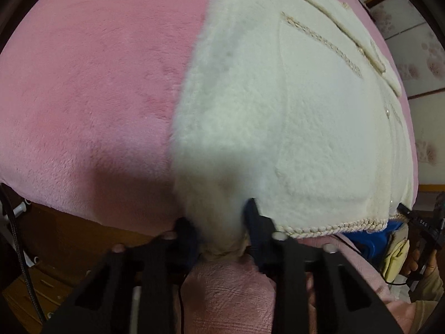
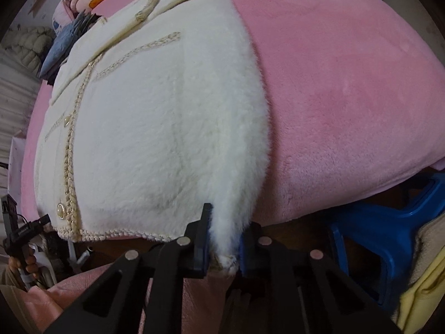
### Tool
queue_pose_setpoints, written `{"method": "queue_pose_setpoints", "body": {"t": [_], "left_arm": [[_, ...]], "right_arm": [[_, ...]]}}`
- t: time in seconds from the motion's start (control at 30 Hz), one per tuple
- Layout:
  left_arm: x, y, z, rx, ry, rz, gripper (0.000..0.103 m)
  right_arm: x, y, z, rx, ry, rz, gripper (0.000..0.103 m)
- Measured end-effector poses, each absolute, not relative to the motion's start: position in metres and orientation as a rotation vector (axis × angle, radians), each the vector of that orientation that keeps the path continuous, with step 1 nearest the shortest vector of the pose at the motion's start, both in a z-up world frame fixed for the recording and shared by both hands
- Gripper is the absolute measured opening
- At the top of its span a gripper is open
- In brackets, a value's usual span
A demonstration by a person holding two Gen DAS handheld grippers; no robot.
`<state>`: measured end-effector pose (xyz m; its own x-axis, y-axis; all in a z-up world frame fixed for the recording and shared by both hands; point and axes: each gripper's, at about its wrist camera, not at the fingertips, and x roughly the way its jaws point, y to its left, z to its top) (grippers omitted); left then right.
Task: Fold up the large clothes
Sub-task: 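Grasp the hem with both grippers and lift it toward the collar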
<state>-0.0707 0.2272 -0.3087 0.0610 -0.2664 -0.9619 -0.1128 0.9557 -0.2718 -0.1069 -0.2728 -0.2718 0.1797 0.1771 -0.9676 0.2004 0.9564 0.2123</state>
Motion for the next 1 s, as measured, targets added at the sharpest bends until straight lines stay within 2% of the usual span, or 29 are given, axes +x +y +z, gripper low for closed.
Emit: {"method": "queue_pose_setpoints", "body": {"t": [0.1, 0.23, 0.4, 0.5, 0.63, 0.73, 0.8, 0.87, 1.0], "left_arm": [[-0.063, 0.216, -0.297, -0.253, 1.559, -0.108, 0.013], [-0.052, 0.221, -0.265, -0.374, 1.551, -0.124, 0.011], [-0.016, 0.237, -0.188, -0.703, 1.349, -0.152, 0.011], [0.019, 0.245, -0.144, -0.787, 1.214, -0.142, 0.011], [0.074, 0.249, -0.114, -0.873, 1.121, -0.082, 0.011], [0.123, 0.246, -0.114, -0.867, 1.100, -0.002, 0.011], [0.155, 0.243, -0.125, -0.864, 1.103, 0.059, 0.011], [0.188, 0.251, -0.150, -0.875, 1.124, 0.148, 0.012], [0.240, 0.242, -0.205, -0.823, 1.196, 0.274, 0.021]], "right_arm": [[-0.105, -0.263, -0.249, 0.286, 1.365, -0.007, 0.012], [-0.096, -0.256, -0.195, 0.317, 1.241, 0.033, 0.012], [-0.064, -0.257, -0.117, 0.364, 1.071, 0.080, 0.012], [-0.037, -0.269, -0.086, 0.411, 0.996, 0.098, 0.012], [0.019, -0.290, -0.059, 0.494, 0.921, 0.096, 0.011], [0.082, -0.310, -0.051, 0.565, 0.887, 0.086, 0.009], [0.124, -0.322, -0.052, 0.588, 0.881, 0.047, 0.000], [0.159, -0.335, -0.058, 0.580, 0.872, -0.011, 0.000], [0.238, -0.355, -0.104, 0.479, 0.963, -0.137, 0.000]]}}
